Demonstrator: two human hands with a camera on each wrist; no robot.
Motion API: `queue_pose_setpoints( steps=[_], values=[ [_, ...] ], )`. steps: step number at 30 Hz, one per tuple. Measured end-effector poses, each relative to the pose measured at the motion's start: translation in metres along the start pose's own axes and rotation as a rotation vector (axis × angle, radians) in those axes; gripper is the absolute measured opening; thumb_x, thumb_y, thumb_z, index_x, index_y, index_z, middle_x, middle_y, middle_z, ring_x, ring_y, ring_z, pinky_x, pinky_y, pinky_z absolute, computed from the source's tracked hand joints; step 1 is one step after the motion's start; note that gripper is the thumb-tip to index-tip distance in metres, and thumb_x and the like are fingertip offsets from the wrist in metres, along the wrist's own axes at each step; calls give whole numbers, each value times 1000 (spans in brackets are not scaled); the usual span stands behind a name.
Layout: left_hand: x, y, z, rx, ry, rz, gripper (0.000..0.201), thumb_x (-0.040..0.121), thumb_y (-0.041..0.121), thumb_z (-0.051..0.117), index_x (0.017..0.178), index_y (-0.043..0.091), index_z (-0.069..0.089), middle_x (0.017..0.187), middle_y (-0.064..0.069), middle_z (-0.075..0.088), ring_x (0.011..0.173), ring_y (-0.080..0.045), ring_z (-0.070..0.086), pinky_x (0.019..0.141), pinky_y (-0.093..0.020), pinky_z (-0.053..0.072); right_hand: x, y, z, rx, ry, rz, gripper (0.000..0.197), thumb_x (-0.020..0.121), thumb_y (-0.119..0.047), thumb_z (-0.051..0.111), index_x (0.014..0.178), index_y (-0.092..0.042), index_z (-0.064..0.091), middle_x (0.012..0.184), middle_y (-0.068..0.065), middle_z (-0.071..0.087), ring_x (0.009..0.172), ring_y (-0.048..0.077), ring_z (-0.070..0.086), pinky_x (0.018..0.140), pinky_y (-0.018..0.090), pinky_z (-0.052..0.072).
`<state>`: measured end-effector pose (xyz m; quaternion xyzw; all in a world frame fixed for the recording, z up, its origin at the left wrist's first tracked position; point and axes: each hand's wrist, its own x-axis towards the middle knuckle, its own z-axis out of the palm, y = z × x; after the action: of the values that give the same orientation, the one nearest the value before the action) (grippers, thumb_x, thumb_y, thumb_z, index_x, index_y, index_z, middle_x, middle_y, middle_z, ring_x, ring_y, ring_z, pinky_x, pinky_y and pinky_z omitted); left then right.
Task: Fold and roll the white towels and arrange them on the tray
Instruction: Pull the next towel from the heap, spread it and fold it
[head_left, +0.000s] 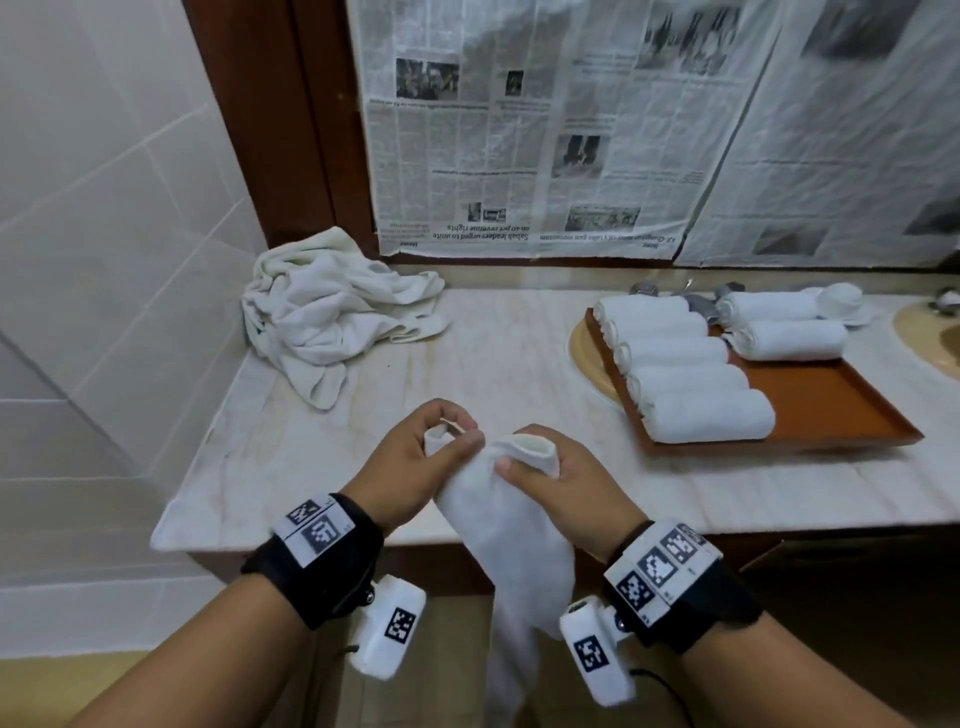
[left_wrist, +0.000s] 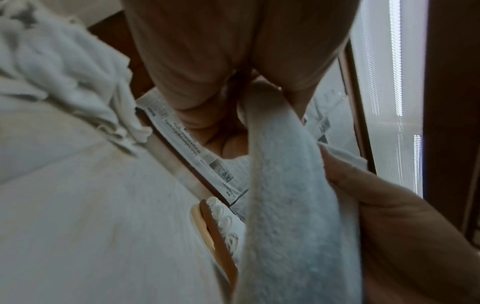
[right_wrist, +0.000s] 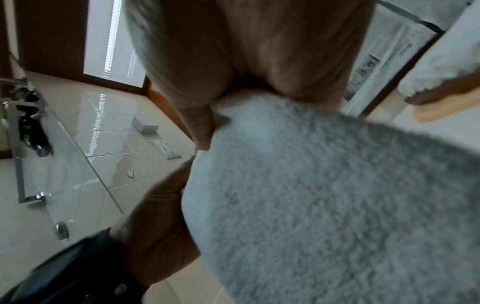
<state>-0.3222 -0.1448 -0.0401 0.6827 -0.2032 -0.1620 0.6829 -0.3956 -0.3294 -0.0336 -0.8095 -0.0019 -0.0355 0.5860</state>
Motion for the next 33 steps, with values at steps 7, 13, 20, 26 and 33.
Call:
queue_pose_setpoints(
  steps=[7,13,20,26,33],
  values=[
    [35,7,26,288,65,56,43,70,47,79,90,30,45,69,-1,55,53,-20,50,47,-37,47,25,8,-76,13,62,-144,14,97,-9,62,109,-15,63,99,-23,65,98,-5,59,87,9,41],
    [40,9,37,565,226,46,20,78,38,78,82,27,61,69,2,65,66,-23,63,64,-46,55,34,24,-105,-267,-239,-53,13,94,-25,65,105,-32,66,110,-19,67,107,-2,58,92,15,41],
    [20,26,50,651,164,69,7,90,28,71,86,22,72,79,7,70,76,-7,63,68,-20,46,29,47,-108,-354,-368,-33,32,82,-38,77,106,-37,54,96,-16,62,77,-1,57,68,15,43],
    [11,36,37,673,360,155,22,88,44,61,85,24,69,81,6,67,76,-6,60,68,-20,44,18,50,-115,-637,-707,97,13,90,-37,67,90,-28,58,79,-6,62,73,21,65,58,32,53],
    [-14,42,-11,749,504,31,18,89,36,70,86,18,71,75,2,68,69,-17,60,63,-28,45,18,50,-148,-782,-454,-32,27,93,-48,60,84,-22,57,97,-3,54,90,16,53,82,35,42]
  ],
)
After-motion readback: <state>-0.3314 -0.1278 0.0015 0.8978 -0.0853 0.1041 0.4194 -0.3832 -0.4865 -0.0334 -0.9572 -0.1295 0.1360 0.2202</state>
